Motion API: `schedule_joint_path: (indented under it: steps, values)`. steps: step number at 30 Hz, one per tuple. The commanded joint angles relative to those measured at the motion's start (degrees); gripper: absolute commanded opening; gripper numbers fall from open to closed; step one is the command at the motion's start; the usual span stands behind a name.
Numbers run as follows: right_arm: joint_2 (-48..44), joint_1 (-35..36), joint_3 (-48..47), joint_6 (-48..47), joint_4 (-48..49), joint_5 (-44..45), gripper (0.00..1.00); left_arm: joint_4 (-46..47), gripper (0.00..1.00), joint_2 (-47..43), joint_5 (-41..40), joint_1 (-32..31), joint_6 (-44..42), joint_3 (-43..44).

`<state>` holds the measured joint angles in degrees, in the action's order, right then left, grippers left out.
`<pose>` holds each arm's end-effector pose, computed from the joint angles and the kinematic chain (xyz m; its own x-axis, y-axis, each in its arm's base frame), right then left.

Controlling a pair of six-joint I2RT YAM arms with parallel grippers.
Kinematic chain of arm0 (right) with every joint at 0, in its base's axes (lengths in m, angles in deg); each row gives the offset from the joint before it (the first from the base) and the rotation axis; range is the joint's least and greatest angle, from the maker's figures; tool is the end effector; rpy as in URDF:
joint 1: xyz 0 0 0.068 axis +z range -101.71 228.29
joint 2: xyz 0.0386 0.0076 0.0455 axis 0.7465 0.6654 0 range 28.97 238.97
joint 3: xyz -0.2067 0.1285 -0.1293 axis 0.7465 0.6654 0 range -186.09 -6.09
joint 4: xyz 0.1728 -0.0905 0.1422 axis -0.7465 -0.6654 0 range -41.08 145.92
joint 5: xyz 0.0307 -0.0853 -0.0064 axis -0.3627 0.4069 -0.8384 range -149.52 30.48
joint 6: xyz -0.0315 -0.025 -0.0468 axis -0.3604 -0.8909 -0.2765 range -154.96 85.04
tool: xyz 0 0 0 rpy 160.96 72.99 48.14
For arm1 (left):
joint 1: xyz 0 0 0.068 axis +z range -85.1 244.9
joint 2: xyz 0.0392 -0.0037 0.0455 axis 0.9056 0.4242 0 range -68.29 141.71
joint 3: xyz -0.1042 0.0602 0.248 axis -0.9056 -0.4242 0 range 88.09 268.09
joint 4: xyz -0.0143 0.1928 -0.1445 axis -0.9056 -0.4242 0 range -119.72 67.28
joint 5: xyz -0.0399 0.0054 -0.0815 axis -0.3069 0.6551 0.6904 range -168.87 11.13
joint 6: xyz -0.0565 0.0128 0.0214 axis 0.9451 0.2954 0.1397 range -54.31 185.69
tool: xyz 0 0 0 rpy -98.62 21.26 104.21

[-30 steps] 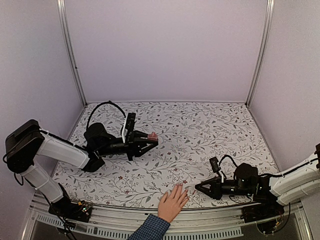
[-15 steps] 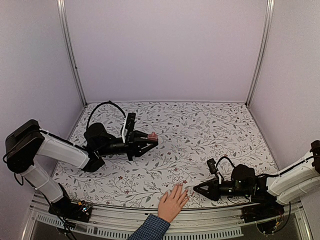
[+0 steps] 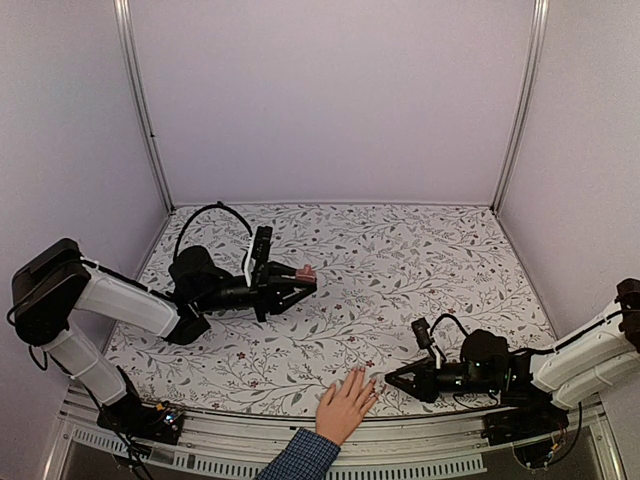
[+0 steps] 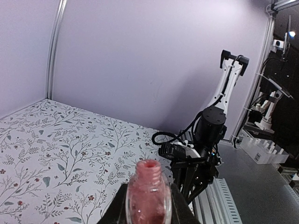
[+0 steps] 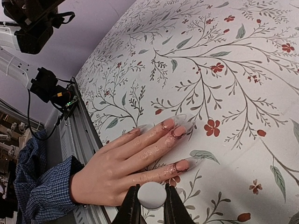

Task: Paint the nails
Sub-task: Paint the nail polish on the nail.

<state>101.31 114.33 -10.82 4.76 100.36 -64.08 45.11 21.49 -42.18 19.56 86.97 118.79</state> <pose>0.0739 0.1754 0.1367 -0.7239 -0.0605 -0.6872 -0.6215 0.4895 0.6116 0.1879 -0.2296 0.2365 -0.2581 -0.1529 -0.9539 0.9570 0.0946 -0.2741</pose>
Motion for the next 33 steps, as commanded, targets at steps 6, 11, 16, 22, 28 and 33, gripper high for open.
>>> schedule_joint_path:
  steps: [6, 11, 16, 22, 28, 33]
  values:
    - [1.5, 0.8, -1.8, 0.6, 1.5, 1.8, 0.00, 1.2, 0.00, 1.0, 0.0, 0.8, 0.0, 0.0]
    - [2.4, 0.8, -2.5, 0.6, 0.7, 2.1, 0.00, 1.1, 0.00, 0.8, -0.1, 0.8, -0.1, -0.2]
    - [2.4, 0.8, -2.6, 0.8, 0.3, 2.4, 0.00, 1.1, 0.00, 0.8, -0.1, 0.8, -0.1, -0.1]
    - [3.6, 0.8, -3.3, 0.8, -0.1, 2.0, 0.00, 1.2, 0.00, 1.3, 0.0, 0.7, -0.1, 0.1]
    - [3.2, 0.9, -3.1, 1.3, -0.8, 2.3, 0.00, 1.2, 0.00, 1.3, 0.1, 0.8, 0.0, 0.1]
    - [1.8, 0.8, -2.1, 1.9, -1.0, 2.9, 0.00, 1.2, 0.00, 1.3, 0.1, 0.8, -0.1, 0.1]
